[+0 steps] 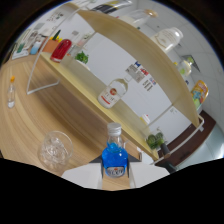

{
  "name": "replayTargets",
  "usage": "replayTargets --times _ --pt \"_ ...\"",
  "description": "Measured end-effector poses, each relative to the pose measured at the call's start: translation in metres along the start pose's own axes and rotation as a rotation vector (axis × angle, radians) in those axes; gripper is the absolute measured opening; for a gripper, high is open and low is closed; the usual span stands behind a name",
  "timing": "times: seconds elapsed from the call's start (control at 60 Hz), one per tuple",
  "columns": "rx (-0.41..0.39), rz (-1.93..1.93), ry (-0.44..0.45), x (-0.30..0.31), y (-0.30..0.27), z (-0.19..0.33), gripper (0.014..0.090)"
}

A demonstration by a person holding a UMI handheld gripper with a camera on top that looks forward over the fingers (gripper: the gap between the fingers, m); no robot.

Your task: Make me a cup of Mount Fuji.

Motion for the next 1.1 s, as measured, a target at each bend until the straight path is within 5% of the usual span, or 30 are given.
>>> replayTargets --times 0.35,0.633,0.85,1.1 --pt "0.056 -0.943 0.114 -0.006 -0.021 0.014 0.0354" --pt "0.057 -1.263 0.12 -0.01 -0.015 0.017 0.0354" --pt "0.103 -0.988 0.109 -0.001 -0.034 0.002 0.0357" --pt "0.308 -0.083 -0.027 0.035 -0.083 -0.051 0.0357"
